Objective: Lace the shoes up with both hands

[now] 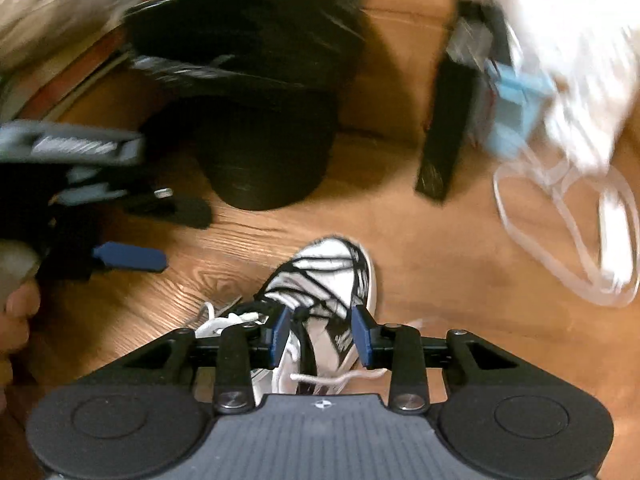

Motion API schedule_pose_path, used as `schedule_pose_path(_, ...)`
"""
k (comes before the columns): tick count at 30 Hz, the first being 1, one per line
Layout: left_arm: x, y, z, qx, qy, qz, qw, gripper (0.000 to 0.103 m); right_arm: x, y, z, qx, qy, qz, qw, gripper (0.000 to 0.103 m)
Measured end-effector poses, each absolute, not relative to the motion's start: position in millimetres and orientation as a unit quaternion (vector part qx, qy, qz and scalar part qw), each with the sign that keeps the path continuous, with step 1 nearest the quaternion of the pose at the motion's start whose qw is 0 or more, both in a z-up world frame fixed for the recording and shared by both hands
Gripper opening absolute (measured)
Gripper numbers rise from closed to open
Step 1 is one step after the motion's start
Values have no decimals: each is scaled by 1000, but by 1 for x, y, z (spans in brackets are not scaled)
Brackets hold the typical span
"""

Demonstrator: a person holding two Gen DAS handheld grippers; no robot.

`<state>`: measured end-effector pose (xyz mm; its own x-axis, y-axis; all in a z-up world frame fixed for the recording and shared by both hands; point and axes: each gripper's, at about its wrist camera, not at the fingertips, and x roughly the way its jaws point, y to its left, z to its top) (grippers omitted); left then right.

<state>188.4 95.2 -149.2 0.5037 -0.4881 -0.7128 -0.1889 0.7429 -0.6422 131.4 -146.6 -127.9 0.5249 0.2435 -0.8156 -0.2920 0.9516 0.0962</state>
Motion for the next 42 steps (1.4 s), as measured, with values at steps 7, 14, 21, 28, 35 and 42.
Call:
schedule_pose_path(7,186,87,-139,-310,471,-100,820,80,147,-174,-129,85,484,108,864,38)
schedule_pose_path(14,182,70,-126,-227,448,-89,860,97,150,-179,-131,95,484,96,865,38)
schedule_pose_path(21,177,57,-106,-145,403,-63,901,103,146,-170,-125,55,462,105,879,38)
schedule_pose_path(28,175,54,-98,-120,382,-51,915,103,139,-162,-118,9,428,106,898,38)
schedule_pose_path(35,170,43,-93,-64,358,-37,931,103,137,-158,-115,-6,418,109,902,38)
schedule_pose_path(42,170,38,-93,-44,360,-42,931,103,138,-161,-117,1,423,103,900,38)
